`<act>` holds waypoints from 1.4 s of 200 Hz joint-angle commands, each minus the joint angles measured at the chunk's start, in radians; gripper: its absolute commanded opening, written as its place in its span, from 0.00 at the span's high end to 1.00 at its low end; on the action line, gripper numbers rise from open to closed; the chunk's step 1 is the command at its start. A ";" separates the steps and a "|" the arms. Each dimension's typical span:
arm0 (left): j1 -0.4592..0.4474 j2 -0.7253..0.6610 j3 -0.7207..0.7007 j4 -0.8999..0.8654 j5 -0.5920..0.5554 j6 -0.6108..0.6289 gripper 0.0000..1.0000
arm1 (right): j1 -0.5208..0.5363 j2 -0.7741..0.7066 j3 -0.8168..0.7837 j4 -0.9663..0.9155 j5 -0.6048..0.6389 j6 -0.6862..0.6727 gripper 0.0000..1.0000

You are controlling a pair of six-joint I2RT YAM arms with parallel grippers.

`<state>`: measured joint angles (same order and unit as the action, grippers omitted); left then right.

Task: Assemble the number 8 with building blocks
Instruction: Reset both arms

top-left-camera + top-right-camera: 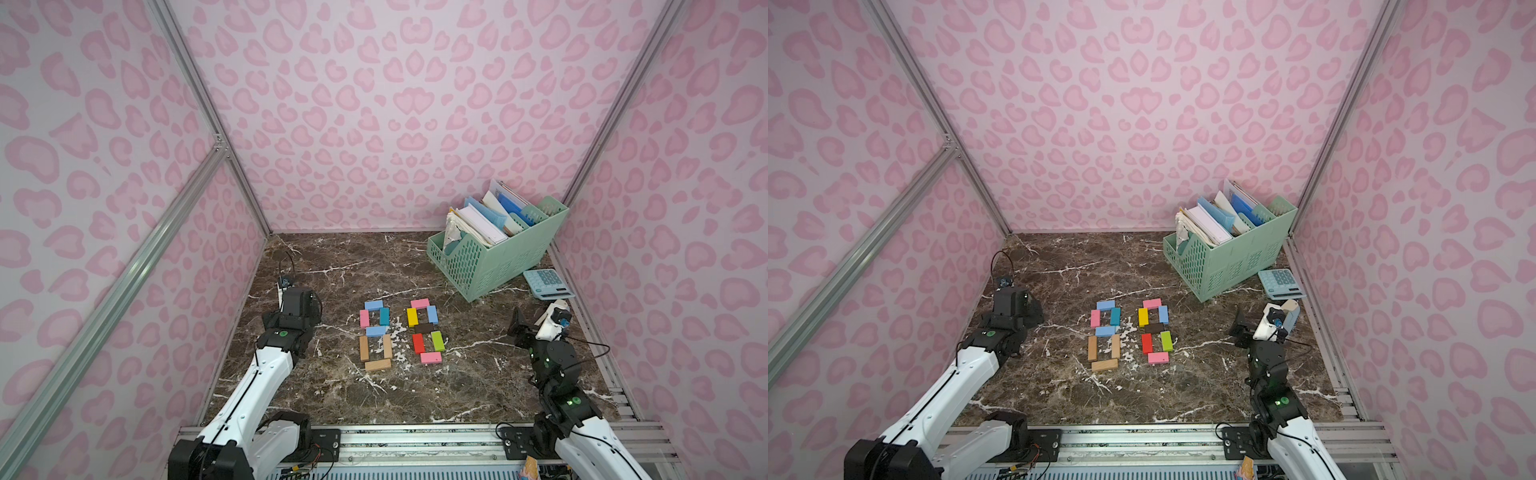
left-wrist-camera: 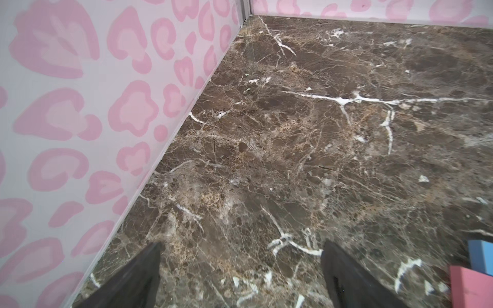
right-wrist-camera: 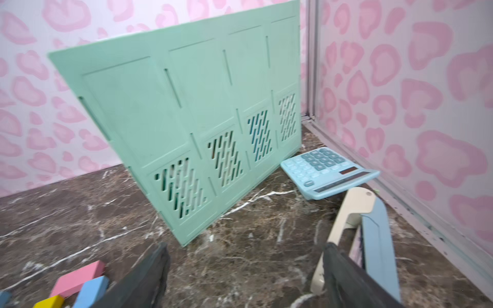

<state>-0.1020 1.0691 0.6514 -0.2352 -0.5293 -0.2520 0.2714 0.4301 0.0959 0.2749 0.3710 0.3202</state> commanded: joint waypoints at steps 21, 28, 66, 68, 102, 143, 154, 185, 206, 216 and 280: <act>0.053 0.115 -0.021 0.200 0.104 0.049 0.05 | -0.105 0.105 -0.029 0.211 -0.106 -0.095 0.03; 0.056 0.134 -0.028 0.222 0.106 0.055 0.05 | -0.116 0.136 -0.035 0.244 -0.110 -0.112 0.03; 0.066 0.221 -0.088 0.403 0.155 0.086 0.07 | -0.188 0.324 -0.134 0.545 -0.165 -0.131 0.03; 0.067 0.223 -0.092 0.417 0.158 0.089 0.07 | -0.190 0.333 -0.136 0.555 -0.166 -0.133 0.03; 0.066 0.252 -0.141 0.558 0.161 0.092 0.07 | -0.219 0.453 -0.125 0.665 -0.211 -0.172 0.03; 0.066 0.288 -0.168 0.696 0.227 0.145 0.07 | -0.259 0.625 -0.092 0.823 -0.297 -0.191 0.03; 0.065 0.295 -0.176 0.735 0.245 0.161 0.07 | -0.264 0.667 -0.085 0.868 -0.314 -0.200 0.03; 0.065 0.316 -0.179 0.786 0.297 0.191 0.07 | -0.277 0.777 -0.064 0.986 -0.356 -0.213 0.03; 0.067 0.345 -0.190 0.849 0.321 0.205 0.08 | -0.281 0.847 -0.036 1.034 -0.366 -0.221 0.03; 0.067 0.365 -0.193 0.879 0.329 0.210 0.07 | -0.281 0.886 -0.020 1.059 -0.366 -0.240 0.03; 0.076 0.448 -0.170 0.908 0.393 0.230 0.06 | -0.291 1.122 -0.020 1.311 -0.397 -0.288 0.02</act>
<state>-0.0345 1.5082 0.4740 0.6270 -0.1741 -0.0410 -0.0196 1.5524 0.0616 1.4704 -0.0109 0.0502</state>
